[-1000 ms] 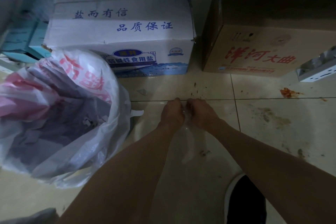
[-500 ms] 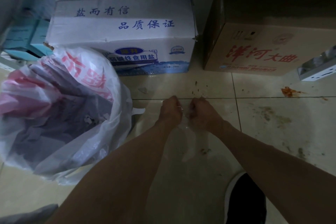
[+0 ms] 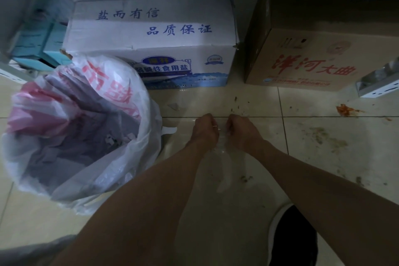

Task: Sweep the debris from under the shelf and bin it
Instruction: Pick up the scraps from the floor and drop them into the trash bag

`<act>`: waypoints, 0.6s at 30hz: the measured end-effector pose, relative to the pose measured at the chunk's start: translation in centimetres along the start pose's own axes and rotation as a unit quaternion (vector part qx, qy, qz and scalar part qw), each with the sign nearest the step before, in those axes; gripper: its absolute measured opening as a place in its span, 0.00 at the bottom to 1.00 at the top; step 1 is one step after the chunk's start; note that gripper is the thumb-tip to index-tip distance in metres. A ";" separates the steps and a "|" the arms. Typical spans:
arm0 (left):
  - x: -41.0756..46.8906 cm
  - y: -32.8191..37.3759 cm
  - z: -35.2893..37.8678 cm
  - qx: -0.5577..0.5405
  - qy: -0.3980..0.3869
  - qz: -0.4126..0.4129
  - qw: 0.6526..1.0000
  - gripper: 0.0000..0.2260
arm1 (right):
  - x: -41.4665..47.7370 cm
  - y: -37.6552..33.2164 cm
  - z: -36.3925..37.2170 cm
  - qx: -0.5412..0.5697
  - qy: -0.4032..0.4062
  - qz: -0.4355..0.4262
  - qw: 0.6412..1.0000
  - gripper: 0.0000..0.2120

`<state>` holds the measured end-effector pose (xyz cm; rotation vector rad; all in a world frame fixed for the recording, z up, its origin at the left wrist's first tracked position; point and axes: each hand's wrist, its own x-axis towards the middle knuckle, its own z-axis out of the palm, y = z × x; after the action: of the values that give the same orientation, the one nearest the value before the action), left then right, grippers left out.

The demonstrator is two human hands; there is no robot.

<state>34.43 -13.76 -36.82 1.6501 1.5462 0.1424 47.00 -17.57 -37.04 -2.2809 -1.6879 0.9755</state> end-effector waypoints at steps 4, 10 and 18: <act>-0.4 1.6 -1.8 -0.025 0.022 0.013 0.999 0.06 | 0.2 -0.9 -2.5 0.035 0.056 -0.008 0.998 0.08; -2.7 7.2 -7.8 -0.040 0.059 0.027 0.997 0.03 | -1.3 -5.1 -8.8 0.059 0.098 -0.023 0.993 0.04; -7.7 9.2 -18.6 -0.044 0.163 0.033 0.985 0.10 | -5.6 -15.7 -15.1 0.046 0.122 -0.116 0.985 0.05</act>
<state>28.59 -10.12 -15.75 1.6681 1.6964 0.5326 42.06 -13.10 -15.59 -1.9954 -1.7157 0.6784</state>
